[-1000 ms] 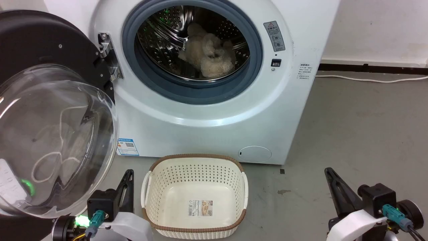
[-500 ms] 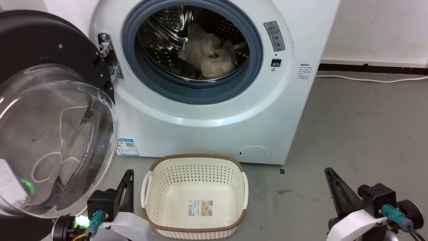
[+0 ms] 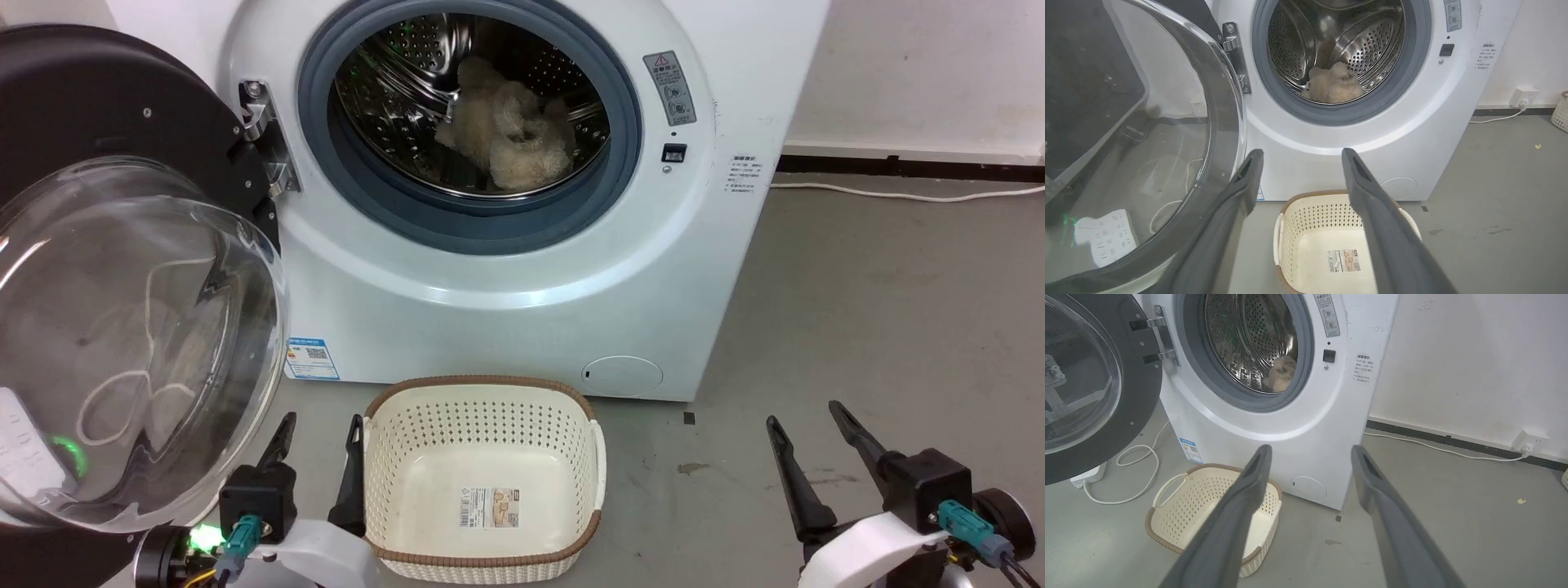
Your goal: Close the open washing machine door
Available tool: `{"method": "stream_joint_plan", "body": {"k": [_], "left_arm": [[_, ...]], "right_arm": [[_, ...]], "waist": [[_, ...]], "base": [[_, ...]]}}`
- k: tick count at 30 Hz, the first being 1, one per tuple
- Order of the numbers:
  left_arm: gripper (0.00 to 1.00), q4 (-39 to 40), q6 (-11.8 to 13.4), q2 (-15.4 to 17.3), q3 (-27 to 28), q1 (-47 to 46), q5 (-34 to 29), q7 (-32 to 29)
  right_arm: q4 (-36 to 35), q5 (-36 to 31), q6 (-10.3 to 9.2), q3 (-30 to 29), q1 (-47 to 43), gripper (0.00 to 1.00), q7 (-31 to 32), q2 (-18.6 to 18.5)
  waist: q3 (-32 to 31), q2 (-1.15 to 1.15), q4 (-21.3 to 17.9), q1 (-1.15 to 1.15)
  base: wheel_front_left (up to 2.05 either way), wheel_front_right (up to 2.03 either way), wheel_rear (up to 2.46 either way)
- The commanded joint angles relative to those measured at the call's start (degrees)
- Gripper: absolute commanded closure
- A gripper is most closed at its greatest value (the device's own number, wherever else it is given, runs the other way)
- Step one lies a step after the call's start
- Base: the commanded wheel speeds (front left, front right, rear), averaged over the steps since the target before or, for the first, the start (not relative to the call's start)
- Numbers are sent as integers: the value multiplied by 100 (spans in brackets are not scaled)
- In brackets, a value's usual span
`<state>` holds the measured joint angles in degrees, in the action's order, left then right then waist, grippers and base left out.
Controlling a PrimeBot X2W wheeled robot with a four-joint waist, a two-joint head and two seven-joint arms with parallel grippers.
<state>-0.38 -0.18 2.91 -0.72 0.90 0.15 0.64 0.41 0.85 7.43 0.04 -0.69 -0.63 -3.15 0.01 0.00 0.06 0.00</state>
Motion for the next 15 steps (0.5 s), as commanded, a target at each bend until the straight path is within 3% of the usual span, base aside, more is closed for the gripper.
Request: {"method": "stream_joint_plan", "body": {"k": [1, 15], "left_arm": [[0, -13, -8, 11, -18, -29, -10, 65], [0, -22, -2, 90, -161, -11, -8, 269]], "right_arm": [[9, 57, 0, -29, -40, 0, -62, -2], [72, 155, 1, 53, -127, 0, -270, 1]], "waist": [[-4, 0, 12, 0], [-99, 0, 475, 0]], "base": [[0, 0, 0], [0, 0, 0]]}}
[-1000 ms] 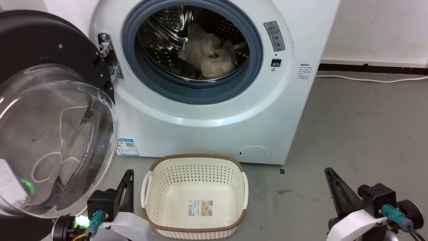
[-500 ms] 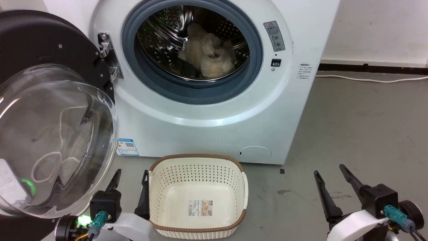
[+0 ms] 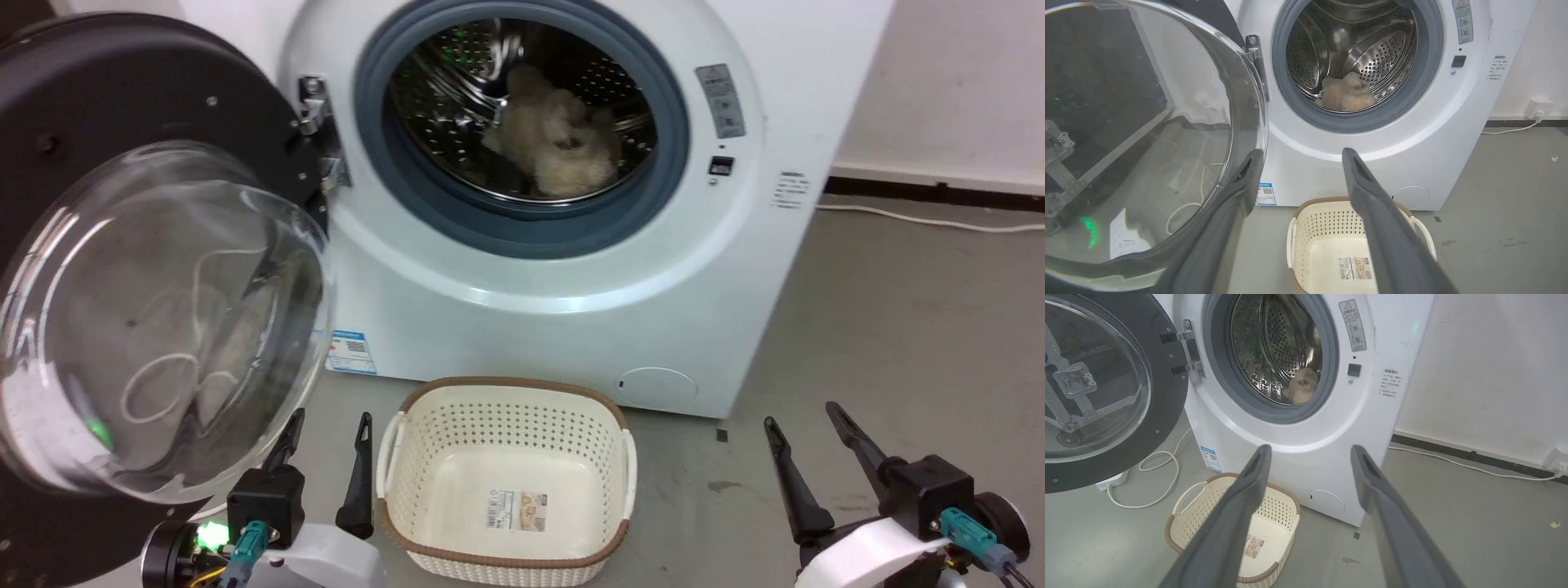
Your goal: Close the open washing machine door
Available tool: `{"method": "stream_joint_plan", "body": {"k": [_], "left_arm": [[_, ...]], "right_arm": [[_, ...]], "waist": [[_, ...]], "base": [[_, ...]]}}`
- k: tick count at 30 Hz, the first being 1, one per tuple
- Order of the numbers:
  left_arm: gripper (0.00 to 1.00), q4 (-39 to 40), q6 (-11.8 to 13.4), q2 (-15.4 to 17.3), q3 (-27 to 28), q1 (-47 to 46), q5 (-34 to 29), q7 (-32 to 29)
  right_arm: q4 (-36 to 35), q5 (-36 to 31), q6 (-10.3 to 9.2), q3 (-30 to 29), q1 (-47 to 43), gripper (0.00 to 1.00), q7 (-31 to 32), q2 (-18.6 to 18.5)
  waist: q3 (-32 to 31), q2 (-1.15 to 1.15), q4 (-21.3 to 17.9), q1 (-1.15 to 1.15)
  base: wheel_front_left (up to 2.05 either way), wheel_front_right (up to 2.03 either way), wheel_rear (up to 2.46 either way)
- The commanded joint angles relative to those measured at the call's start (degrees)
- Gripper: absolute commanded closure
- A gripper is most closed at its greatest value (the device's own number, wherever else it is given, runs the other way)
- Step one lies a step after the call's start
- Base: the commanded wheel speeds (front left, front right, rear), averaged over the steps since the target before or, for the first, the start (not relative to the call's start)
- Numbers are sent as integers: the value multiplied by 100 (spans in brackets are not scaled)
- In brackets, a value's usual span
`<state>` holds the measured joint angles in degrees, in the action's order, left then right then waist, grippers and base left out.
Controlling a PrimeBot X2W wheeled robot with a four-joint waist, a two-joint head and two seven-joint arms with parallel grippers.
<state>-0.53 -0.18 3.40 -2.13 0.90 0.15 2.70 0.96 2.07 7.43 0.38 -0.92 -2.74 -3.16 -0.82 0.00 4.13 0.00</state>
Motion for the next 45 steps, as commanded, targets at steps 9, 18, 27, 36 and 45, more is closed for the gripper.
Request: {"method": "stream_joint_plan", "body": {"k": [9, 18, 27, 36, 45], "left_arm": [[0, 41, 40, 92, -71, 40, -1, 171], [0, 130, 111, 141, -92, 100, 11, 279], [0, 223, 188, 176, -131, 132, 20, 398], [0, 272, 239, 219, -162, 167, 30, 506], [0, 307, 291, 271, -191, 199, 32, 614]], "right_arm": [[73, 108, 2, 203, -69, 0, -167, -45], [196, 246, 2, 467, 79, 0, -275, -131], [312, 382, 2, 673, 171, 0, -394, -197], [391, 493, 3, 816, 223, 0, -502, -247], [461, 584, 3, 944, 241, 0, -610, -274]], "waist": [[-12, 0, 401, 0], [16, 0, 641, 0], [30, 0, 890, 0], [24, 0, 1102, 0], [20, 0, 1314, 0]], "base": [[0, 0, 0], [0, 0, 0], [0, 0, 0], [0, 0, 0], [0, 0, 0]]}}
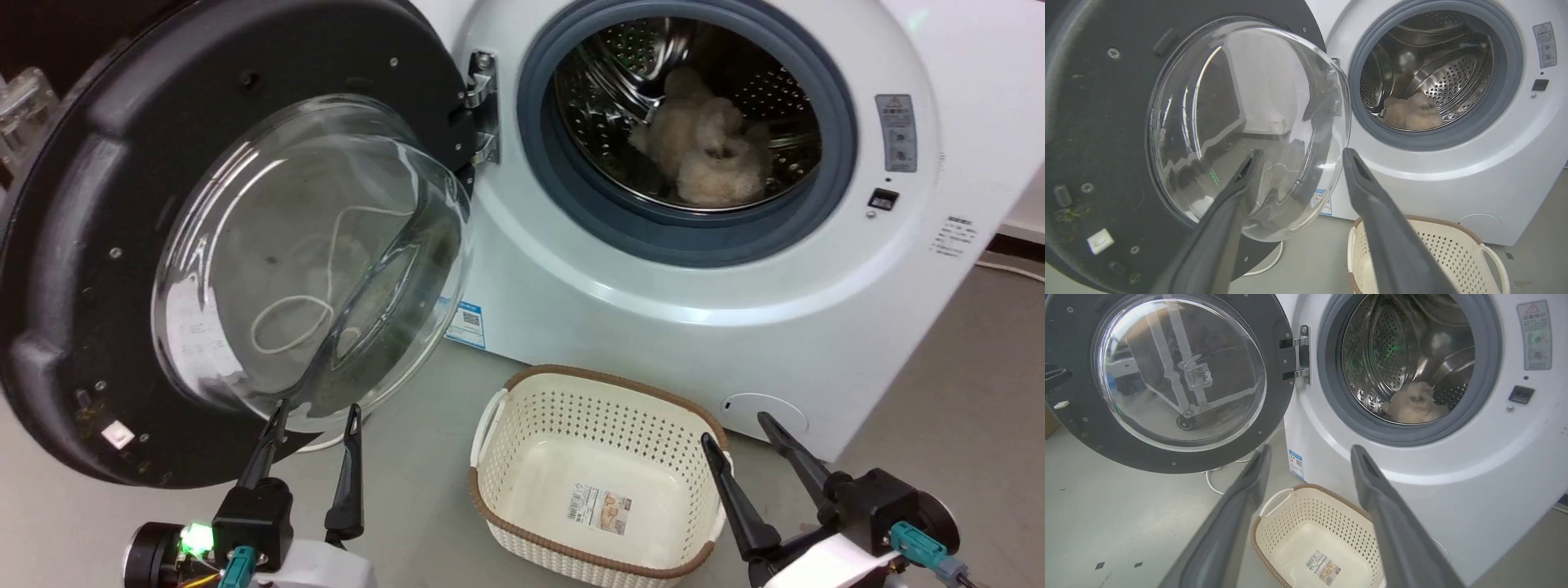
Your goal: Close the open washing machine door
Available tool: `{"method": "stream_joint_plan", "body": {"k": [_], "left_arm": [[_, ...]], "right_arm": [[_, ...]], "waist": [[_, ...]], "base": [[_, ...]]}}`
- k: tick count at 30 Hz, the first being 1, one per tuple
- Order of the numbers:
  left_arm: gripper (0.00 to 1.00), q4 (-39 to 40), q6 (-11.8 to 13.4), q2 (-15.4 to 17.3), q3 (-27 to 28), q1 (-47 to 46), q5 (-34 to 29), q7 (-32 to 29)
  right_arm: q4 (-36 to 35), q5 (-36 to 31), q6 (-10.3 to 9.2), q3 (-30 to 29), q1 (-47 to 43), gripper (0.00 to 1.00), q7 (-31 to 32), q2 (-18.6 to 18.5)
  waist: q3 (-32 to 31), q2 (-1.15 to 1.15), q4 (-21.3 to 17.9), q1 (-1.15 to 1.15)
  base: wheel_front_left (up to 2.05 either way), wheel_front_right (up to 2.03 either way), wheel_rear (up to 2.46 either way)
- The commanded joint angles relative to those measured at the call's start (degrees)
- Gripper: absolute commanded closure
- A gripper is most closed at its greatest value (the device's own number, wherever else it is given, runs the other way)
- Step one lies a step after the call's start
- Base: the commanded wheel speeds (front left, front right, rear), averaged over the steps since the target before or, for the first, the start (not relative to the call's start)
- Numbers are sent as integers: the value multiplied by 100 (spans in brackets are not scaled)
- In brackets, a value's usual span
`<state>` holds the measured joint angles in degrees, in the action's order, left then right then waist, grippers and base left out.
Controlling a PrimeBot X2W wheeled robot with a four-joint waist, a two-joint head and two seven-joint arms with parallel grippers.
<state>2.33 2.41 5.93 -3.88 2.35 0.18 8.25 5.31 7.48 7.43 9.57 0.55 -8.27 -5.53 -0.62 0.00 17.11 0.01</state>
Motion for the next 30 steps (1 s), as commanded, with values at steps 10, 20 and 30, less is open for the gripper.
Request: {"method": "stream_joint_plan", "body": {"k": [10, 20, 30], "left_arm": [[0, 38, 82, 71, -50, 104, 42, 179], [0, 58, 126, 100, -124, 139, 41, 298], [52, 46, 129, 129, -190, 145, 103, 418]], "right_arm": [[128, 129, 4, 181, 111, 0, -177, -80], [226, 226, 4, 340, 122, 0, -297, -135], [298, 330, 5, 466, 111, 0, -416, -164]], "waist": [[-2, 0, 256, -1], [-6, 0, 494, -1], [-17, 0, 726, -1]], "base": [[0, 0, 0], [0, 0, 0], [0, 0, 0]]}}
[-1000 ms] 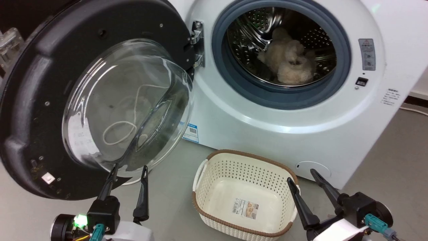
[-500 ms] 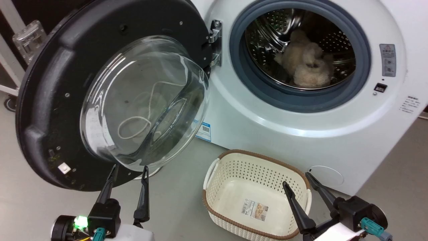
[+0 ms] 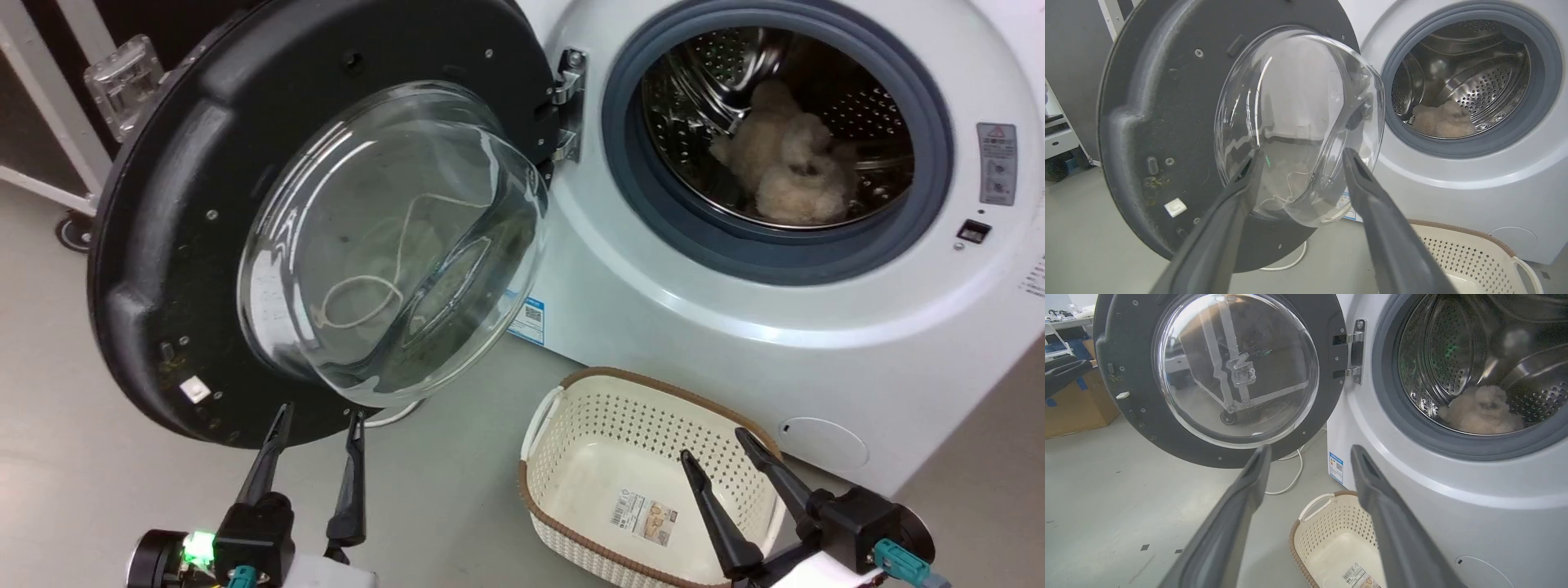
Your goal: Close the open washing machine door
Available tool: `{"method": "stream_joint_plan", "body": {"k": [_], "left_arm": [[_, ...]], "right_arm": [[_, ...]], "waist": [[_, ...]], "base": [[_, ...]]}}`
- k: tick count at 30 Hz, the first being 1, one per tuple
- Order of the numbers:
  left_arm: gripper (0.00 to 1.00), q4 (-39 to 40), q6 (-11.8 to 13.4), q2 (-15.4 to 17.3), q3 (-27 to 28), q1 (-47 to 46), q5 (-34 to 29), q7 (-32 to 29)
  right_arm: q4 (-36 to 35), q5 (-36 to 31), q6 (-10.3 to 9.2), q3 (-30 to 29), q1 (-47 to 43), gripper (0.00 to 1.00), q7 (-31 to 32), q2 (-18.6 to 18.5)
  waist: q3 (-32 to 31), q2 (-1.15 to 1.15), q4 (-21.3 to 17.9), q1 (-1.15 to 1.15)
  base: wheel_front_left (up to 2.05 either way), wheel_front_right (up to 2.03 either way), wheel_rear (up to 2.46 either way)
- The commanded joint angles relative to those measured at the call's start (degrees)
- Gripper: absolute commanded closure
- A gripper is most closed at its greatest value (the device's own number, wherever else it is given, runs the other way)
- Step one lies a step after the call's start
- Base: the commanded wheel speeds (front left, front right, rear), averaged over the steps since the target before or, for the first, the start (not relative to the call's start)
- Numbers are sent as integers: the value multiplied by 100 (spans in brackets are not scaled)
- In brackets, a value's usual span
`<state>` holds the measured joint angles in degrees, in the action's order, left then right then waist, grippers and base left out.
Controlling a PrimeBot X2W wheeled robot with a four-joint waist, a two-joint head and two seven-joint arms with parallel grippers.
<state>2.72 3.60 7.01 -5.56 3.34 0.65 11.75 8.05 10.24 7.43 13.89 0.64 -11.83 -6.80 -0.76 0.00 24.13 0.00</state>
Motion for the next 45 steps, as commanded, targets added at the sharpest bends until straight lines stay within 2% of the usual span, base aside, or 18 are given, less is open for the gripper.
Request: {"method": "stream_joint_plan", "body": {"k": [1, 6, 11, 16, 21, 22, 23, 24, 25, 26, 28, 30, 33, 34, 36, 40, 45], "left_arm": [[100, -3, -6, 3, -19, 44, 101, 79], [100, 49, -56, -26, -26, -18, 150, 139], [100, 470, -149, -86, 256, -201, 432, 199], [100, 851, -434, -66, 1131, -683, 1208, 259], [100, 535, -693, 339, 2111, -1464, 2218, 192], [100, -6, -716, 716, 2660, -2058, 2938, -249], [100, -691, -630, 1038, 3140, -2578, 3670, -866], [100, -691, -630, 1038, 3140, -2578, 3670, -866], [100, -1161, -527, 1226, 3423, -2861, 4145, -1327], [100, -1161, -527, 1226, 3423, -2861, 4145, -1327], [100, -1776, -436, 1512, 3679, -3133, 4644, -1956], [100, -1970, -425, 1595, 3710, -3184, 4776, -2186], [100, -2429, -350, 1660, 3869, -3342, 5305, -2839], [100, -2695, -300, 1662, 3979, -3387, 5826, -3560], [100, -2729, -319, 1641, 4018, -3344, 6139, -4021], [100, -2573, -434, 1524, 3937, -3106, 6535, -4766], [100, -2105, -600, 1248, 3804, -2670, 6885, -5400]], "right_arm": [[28, 64, 5, 43, 95, 0, -72, -41], [40, 114, 5, 58, 19, 0, -132, -70], [-7, 111, 5, 38, -74, 0, -192, -99], [-72, 71, 5, 54, -69, 0, -251, -150], [-85, 112, 6, 161, 73, 0, -311, -276], [-98, 134, 6, 167, 152, 0, -317, -341], [-102, 151, 6, 182, 224, 0, -317, -391], [-102, 151, 6, 182, 224, 0, -317, -391], [-97, 168, 6, 199, 272, 0, -317, -415], [-97, 168, 6, 199, 272, 0, -317, -415], [-86, 190, 6, 226, 319, 0, -317, -436], [-84, 195, 6, 235, 330, 0, -317, -444], [-66, 207, 6, 244, 348, 0, -317, -466], [-42, 225, 6, 239, 358, 0, -317, -475], [-24, 240, 6, 230, 346, 0, -317, -470], [17, 259, 6, 209, 280, 0, -317, -443], [81, 256, 6, 166, 222, 0, -317, -370]], "waist": [[-4, 0, 47, 0], [-11, 0, 162, 0], [66, 0, 266, 0], [284, 0, 191, 0], [555, 0, 13, 0], [702, 0, -121, 0], [824, 0, -263, 0], [824, 0, -263, 0], [886, 0, -351, 0], [886, 0, -351, 0], [942, 0, -457, 0], [957, 0, -485, 0], [974, 0, -549, 0], [945, 0, -601, 0], [904, 0, -618, 0], [778, 0, -609, 0], [569, 0, -598, 0]], "base": [[0, 0, 0], [0, 0, 0], [0, 0, 0], [0, 0, 0], [0, 0, 0], [0, 0, 0], [0, 0, 0], [0, 0, 0], [0, 0, 0], [0, 0, 0], [0, 0, 0], [0, 0, 0], [0, 0, 0], [0, 0, 0], [0, 0, 0], [0, 0, 0], [0, 0, 0]]}}
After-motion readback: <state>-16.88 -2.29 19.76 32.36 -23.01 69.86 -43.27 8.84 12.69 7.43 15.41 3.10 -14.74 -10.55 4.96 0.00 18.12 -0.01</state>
